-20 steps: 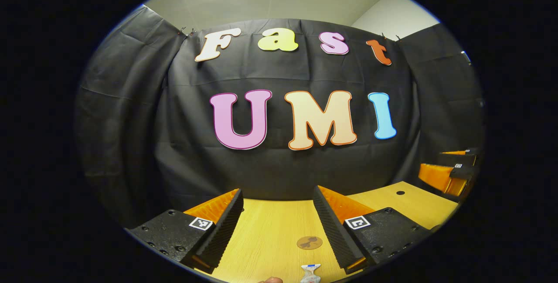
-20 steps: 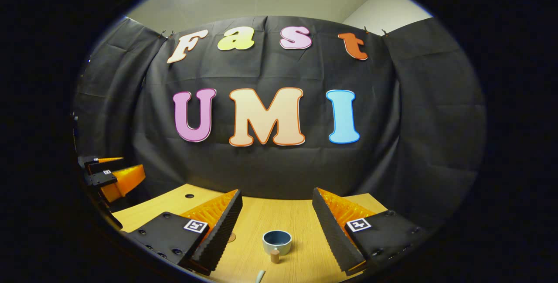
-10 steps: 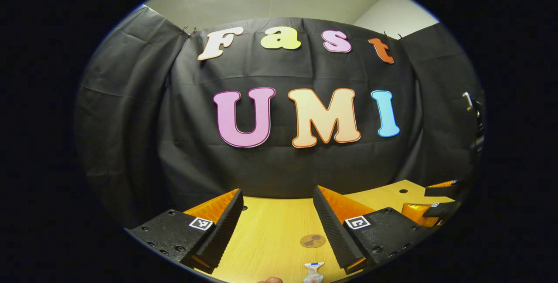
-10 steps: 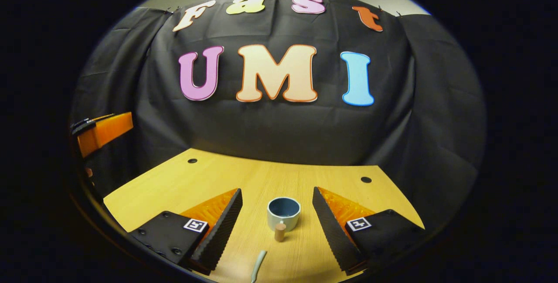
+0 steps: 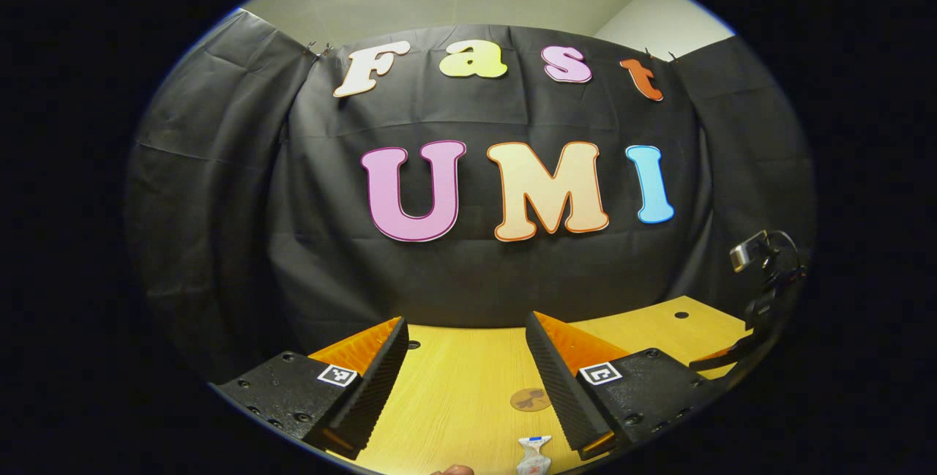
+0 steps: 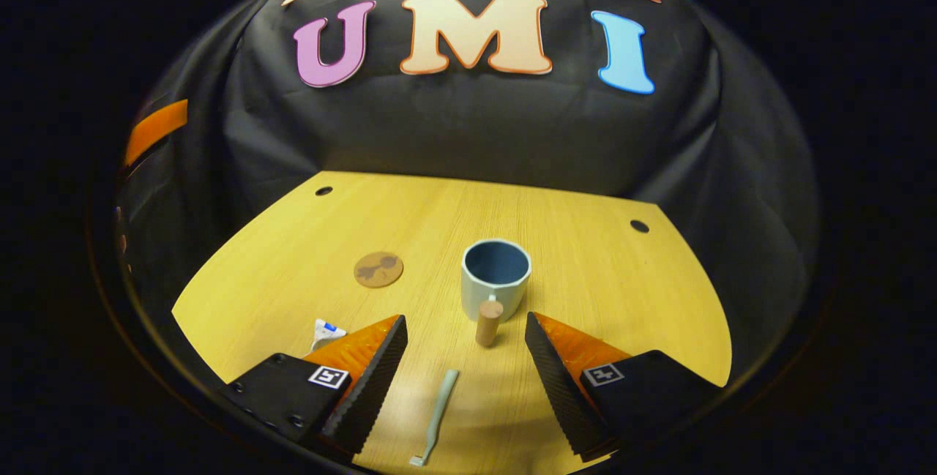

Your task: Put the toothbrush and toothpaste on the desktop into the cup, then pick up the cup and place it on the coaster on the desktop.

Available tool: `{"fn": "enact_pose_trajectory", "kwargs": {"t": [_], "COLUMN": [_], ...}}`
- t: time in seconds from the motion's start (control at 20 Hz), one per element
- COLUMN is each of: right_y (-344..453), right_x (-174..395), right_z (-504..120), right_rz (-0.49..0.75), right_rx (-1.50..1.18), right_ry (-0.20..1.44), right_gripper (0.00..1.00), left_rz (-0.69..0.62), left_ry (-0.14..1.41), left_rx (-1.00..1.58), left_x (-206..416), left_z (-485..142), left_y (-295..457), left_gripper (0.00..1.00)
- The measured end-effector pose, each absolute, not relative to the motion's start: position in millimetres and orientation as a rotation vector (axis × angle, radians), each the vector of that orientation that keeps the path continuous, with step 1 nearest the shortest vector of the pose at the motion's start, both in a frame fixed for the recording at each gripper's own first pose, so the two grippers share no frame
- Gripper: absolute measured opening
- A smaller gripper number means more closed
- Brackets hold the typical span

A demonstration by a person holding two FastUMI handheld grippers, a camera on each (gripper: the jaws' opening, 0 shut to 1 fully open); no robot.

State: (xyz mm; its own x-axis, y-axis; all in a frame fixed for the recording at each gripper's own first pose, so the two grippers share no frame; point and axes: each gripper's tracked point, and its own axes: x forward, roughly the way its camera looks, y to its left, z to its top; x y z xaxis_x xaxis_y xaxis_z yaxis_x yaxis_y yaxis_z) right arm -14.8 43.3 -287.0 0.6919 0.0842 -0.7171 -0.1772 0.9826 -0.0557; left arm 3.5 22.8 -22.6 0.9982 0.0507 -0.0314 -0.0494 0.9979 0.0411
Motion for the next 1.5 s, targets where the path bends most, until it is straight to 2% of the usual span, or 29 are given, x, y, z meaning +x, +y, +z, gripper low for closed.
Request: {"fn": "enact_pose_trajectory", "kwargs": {"t": [0.3,0.75,1.1,1.25,1.3,1.4,1.45,1.5], "right_y": [39,39,44,44,44,46,48,50], "right_x": [-38,-63,-86,-84,-85,-83,-82,-83], "right_z": [-341,-386,-404,-405,-404,-404,-405,-407], "right_rz": [0.138,0.158,0.175,0.179,0.178,0.175,0.18,0.192], "right_rx": [-0.15,-0.21,-0.211,-0.221,-0.226,-0.228,-0.23,-0.23], "right_ry": [0.993,1.208,1.37,1.401,1.423,1.447,1.449,1.442], "right_gripper": [1.0,1.0,1.0,0.94,0.96,0.89,0.77,0.7], "left_rz": [0.065,0.082,0.081,0.077,0.075,0.067,0.061,0.055], "left_ry": [0.05,0.078,0.091,0.097,0.098,0.103,0.106,0.11], "left_rx": [0.032,0.021,0.019,0.014,0.012,0.007,0.006,0.004], "left_x": [3,5,5,7,8,10,12,14], "left_z": [-29,-41,-48,-51,-52,-55,-57,-59], "left_y": [29,40,47,49,50,49,48,46], "left_gripper": [0.93,0.94,0.94,0.94,0.94,0.94,0.94,0.94]}}
